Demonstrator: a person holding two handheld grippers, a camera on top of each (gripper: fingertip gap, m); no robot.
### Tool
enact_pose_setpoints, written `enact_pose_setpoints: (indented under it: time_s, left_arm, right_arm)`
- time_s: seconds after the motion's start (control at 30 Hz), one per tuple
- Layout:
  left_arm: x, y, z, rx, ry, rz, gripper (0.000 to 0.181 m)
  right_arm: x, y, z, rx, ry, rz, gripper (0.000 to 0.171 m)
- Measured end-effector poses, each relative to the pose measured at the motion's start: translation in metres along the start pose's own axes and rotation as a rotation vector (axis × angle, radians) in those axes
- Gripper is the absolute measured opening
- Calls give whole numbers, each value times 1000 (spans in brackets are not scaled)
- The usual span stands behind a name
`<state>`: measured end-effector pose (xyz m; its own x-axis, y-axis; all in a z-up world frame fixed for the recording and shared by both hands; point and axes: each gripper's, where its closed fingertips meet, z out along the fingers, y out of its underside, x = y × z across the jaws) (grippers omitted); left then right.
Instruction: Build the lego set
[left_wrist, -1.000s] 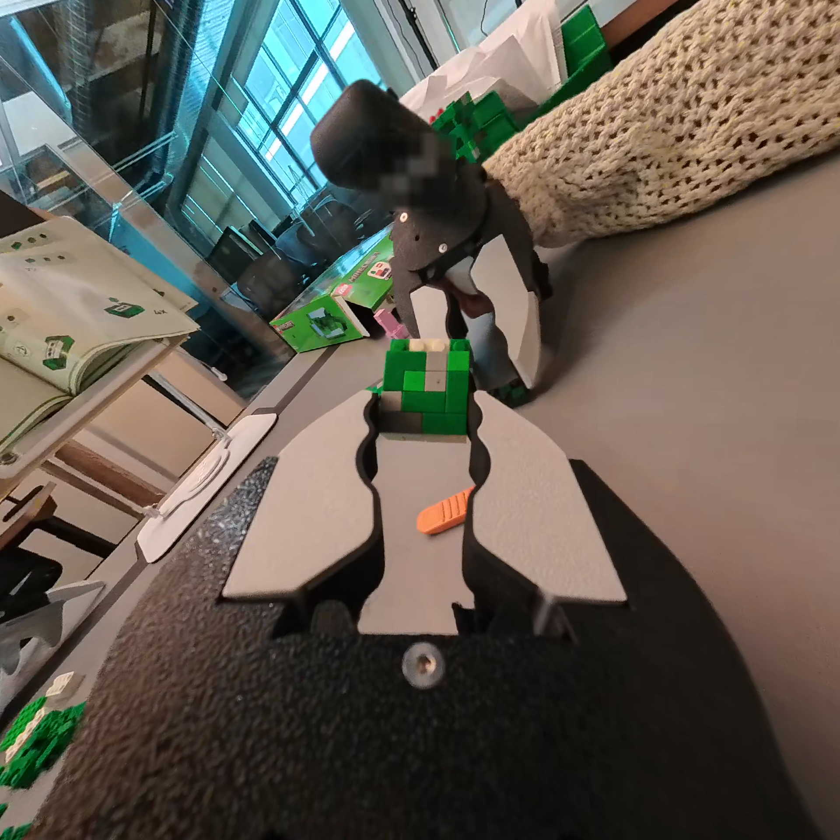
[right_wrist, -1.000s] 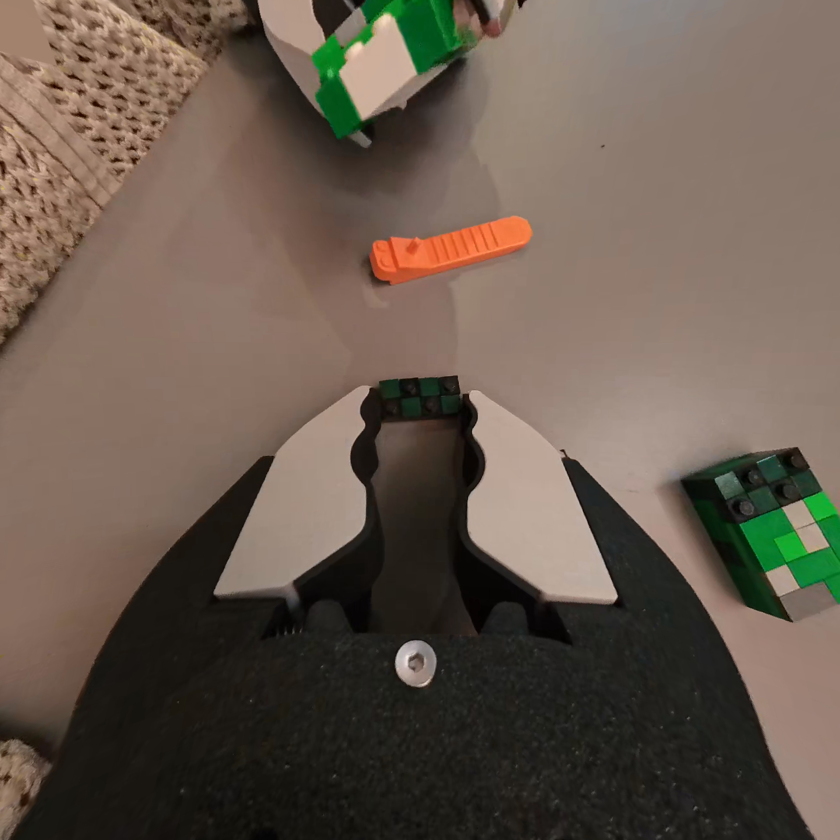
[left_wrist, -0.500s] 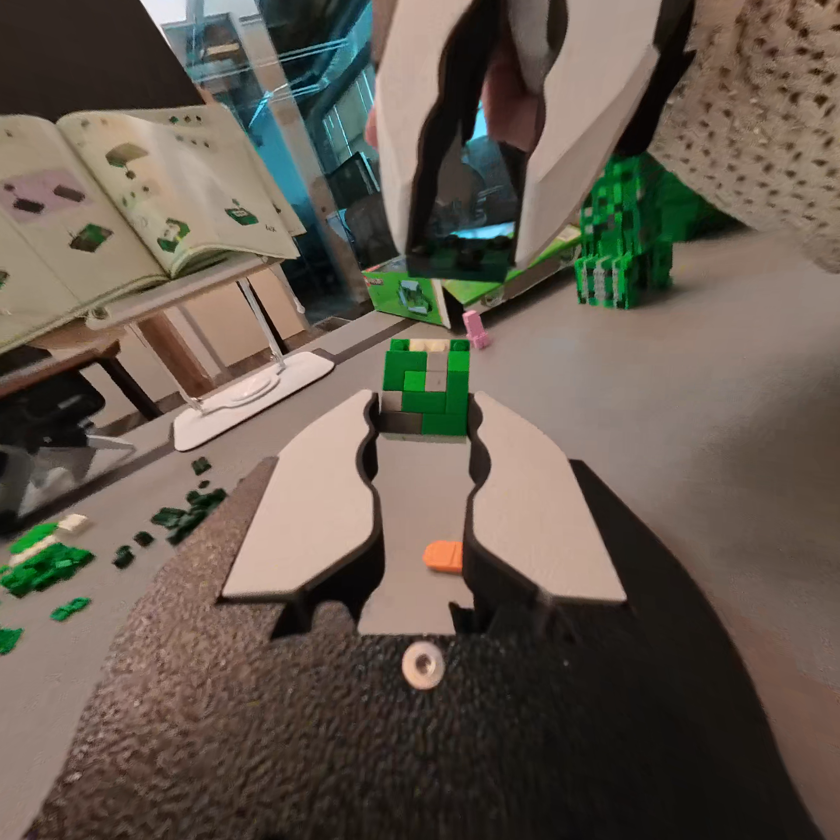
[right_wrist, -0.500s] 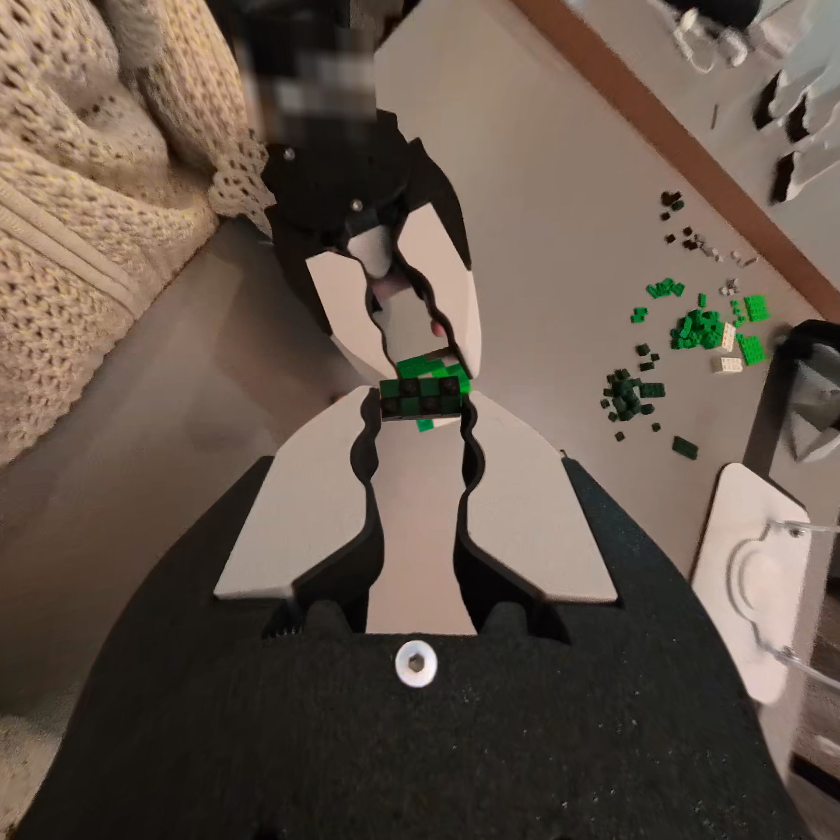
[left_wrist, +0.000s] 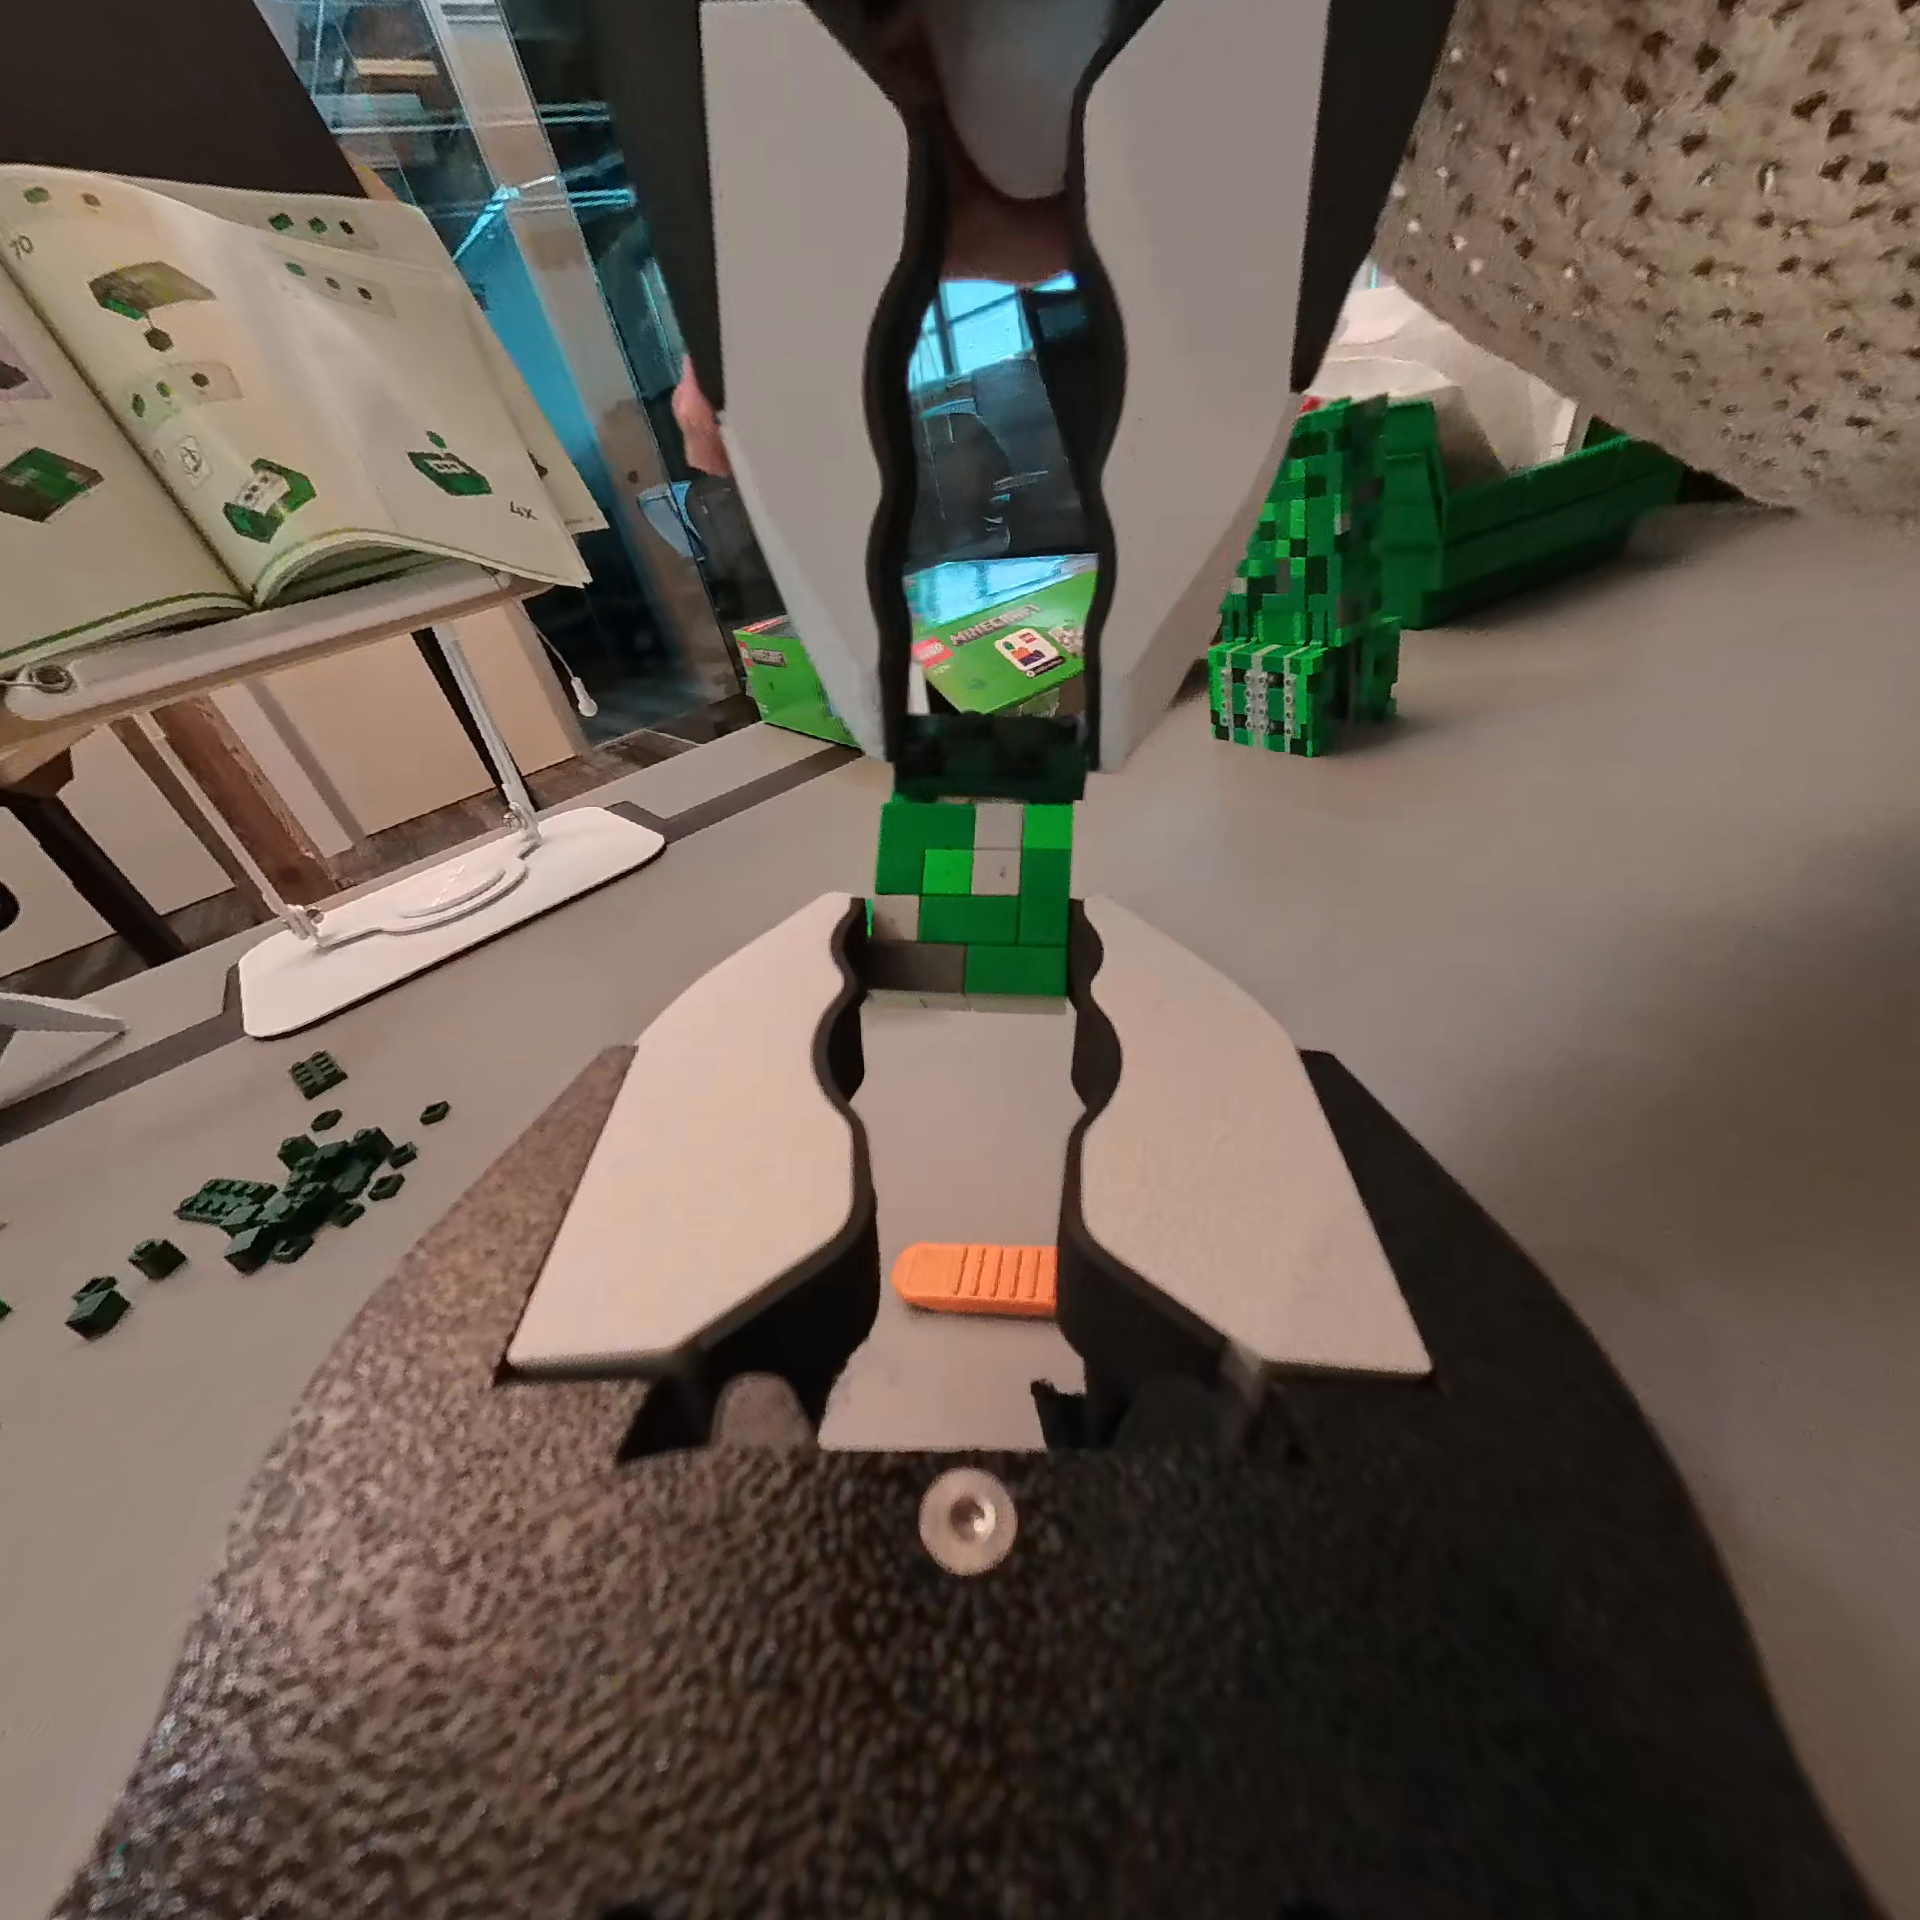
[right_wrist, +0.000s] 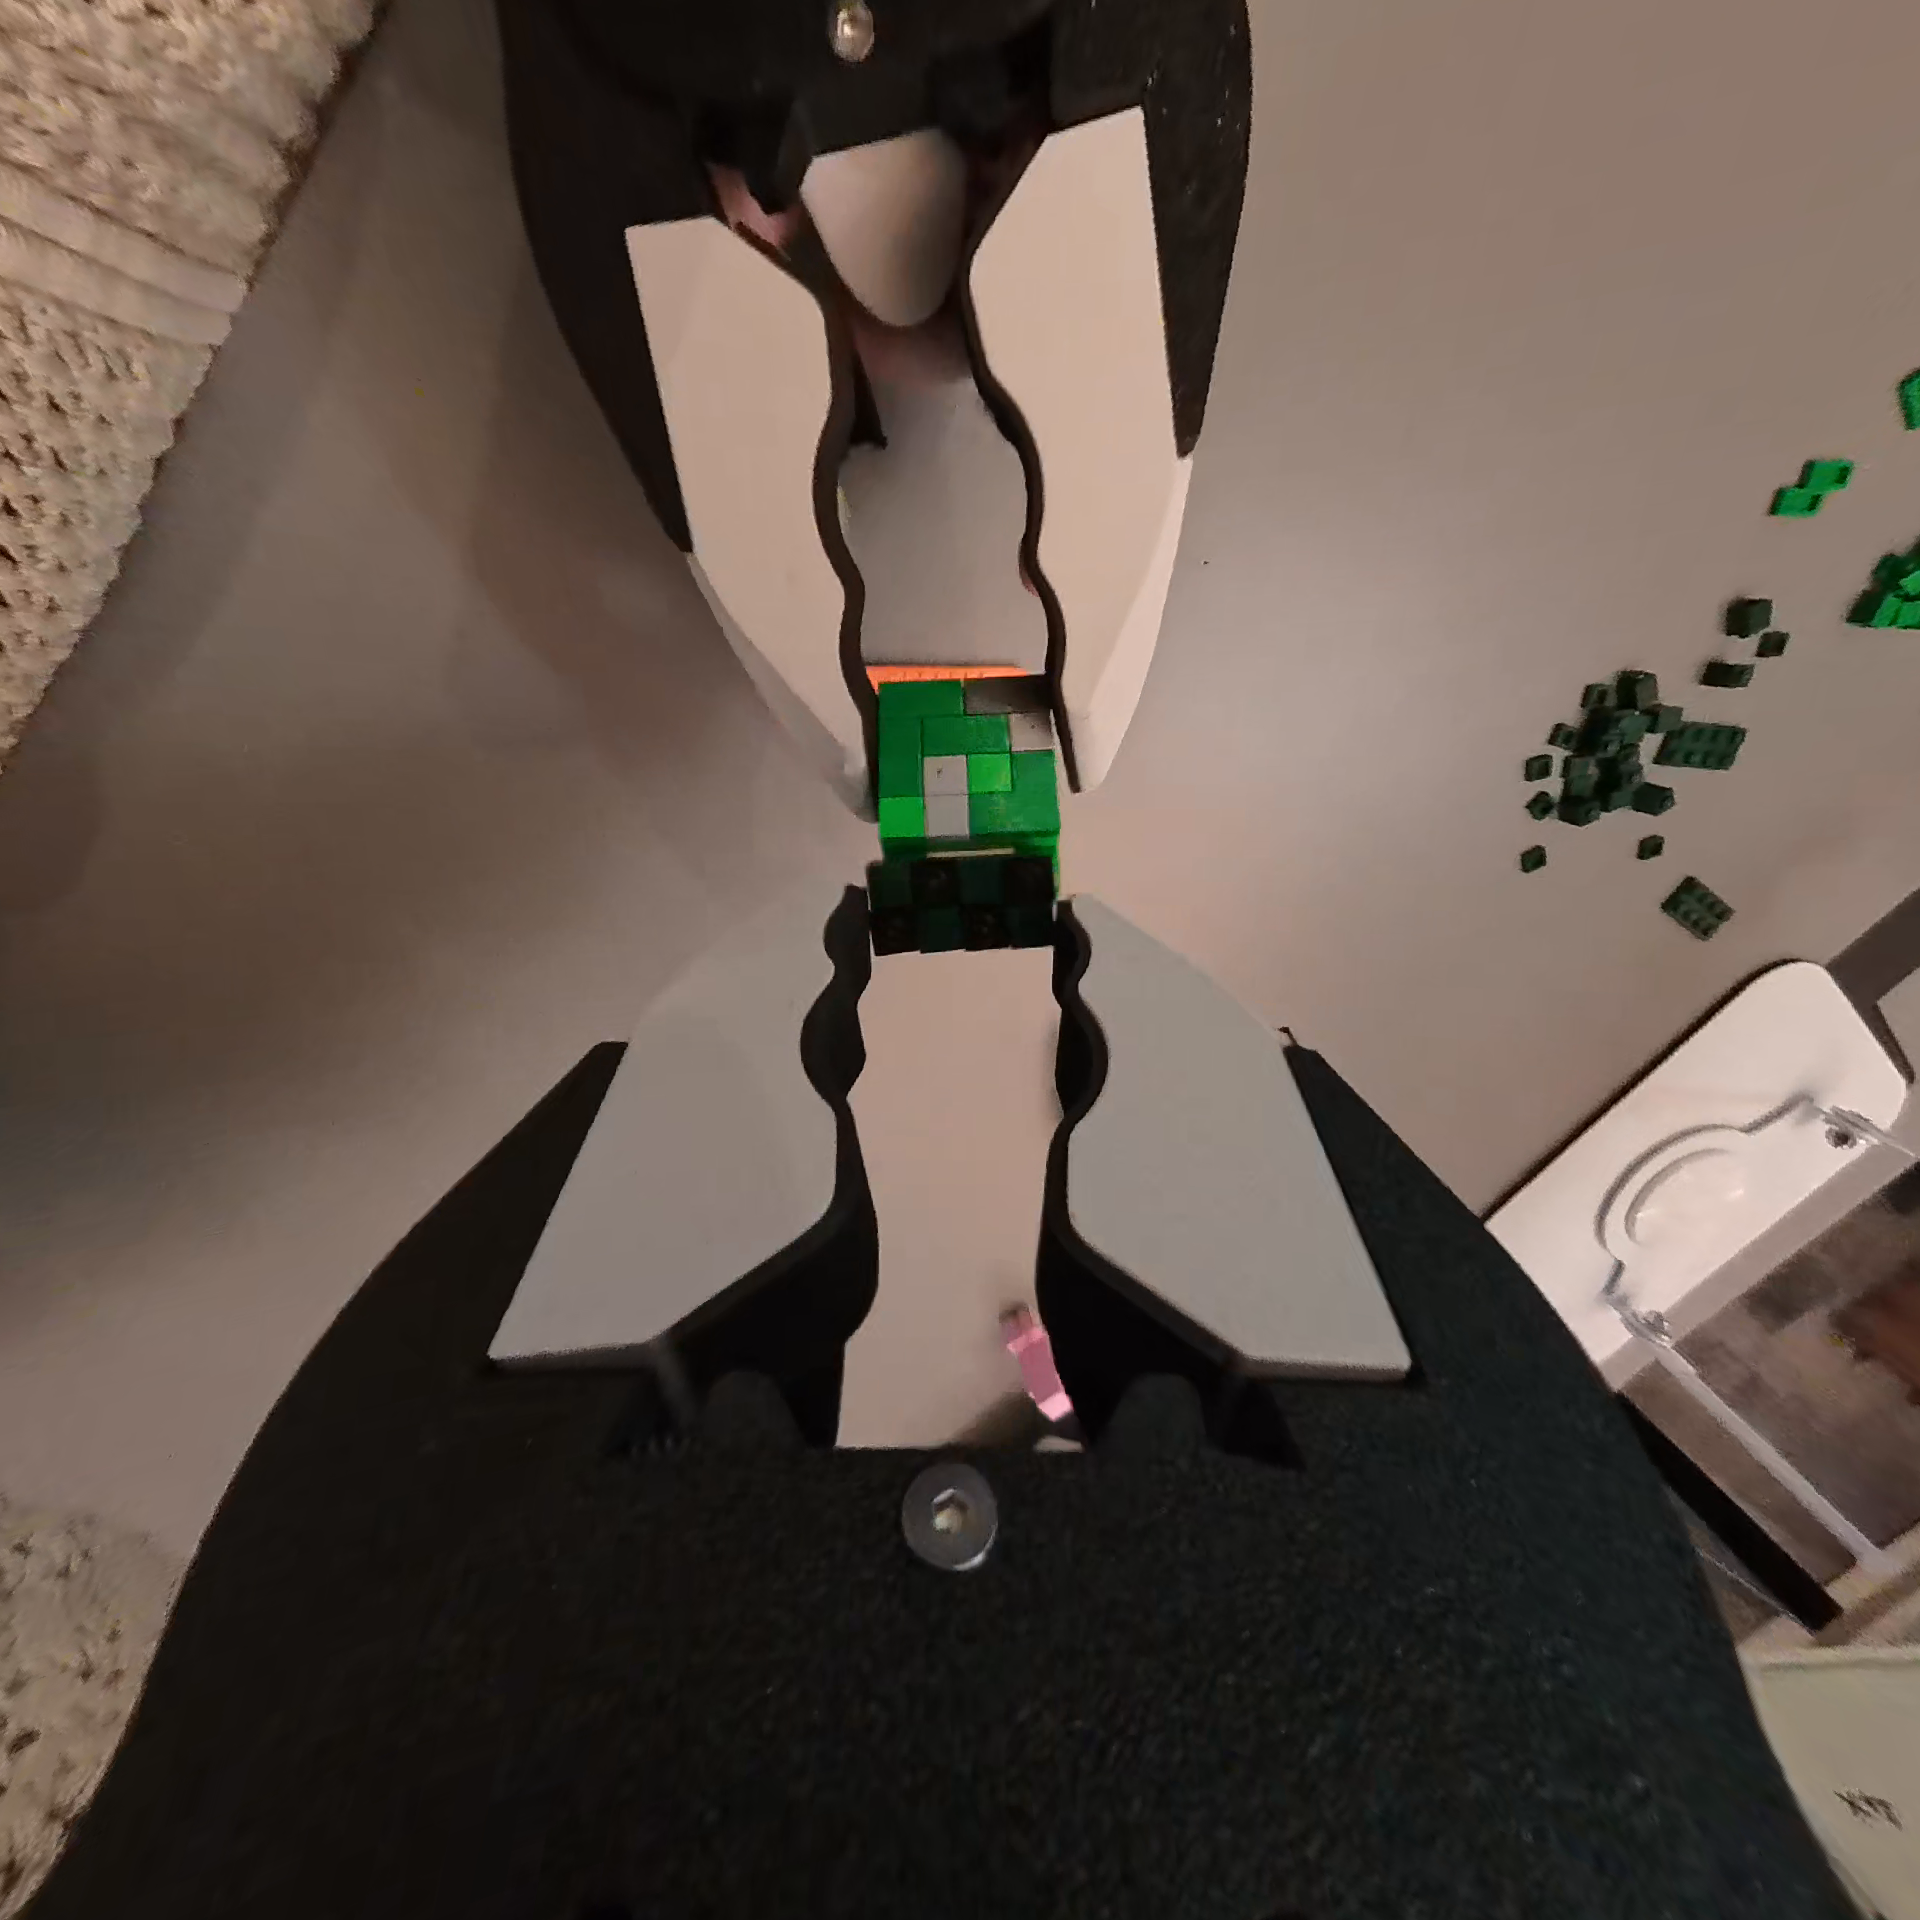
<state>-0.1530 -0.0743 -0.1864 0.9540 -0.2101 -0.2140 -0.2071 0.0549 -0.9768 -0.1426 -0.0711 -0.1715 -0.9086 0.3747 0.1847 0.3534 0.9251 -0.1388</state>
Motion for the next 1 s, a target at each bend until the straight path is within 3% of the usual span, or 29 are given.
enact_pose_setpoints:
  time_s: [0.67,1.0]
  left_arm:
    - [4,5,3,-37,-7,83,37]
    - [-20,8,-3,-56,-137,81,37]
  right_arm:
    - [-1,7,8,-282,-59,-5,33]
    - [-9,18,10,-190,-43,77,33]
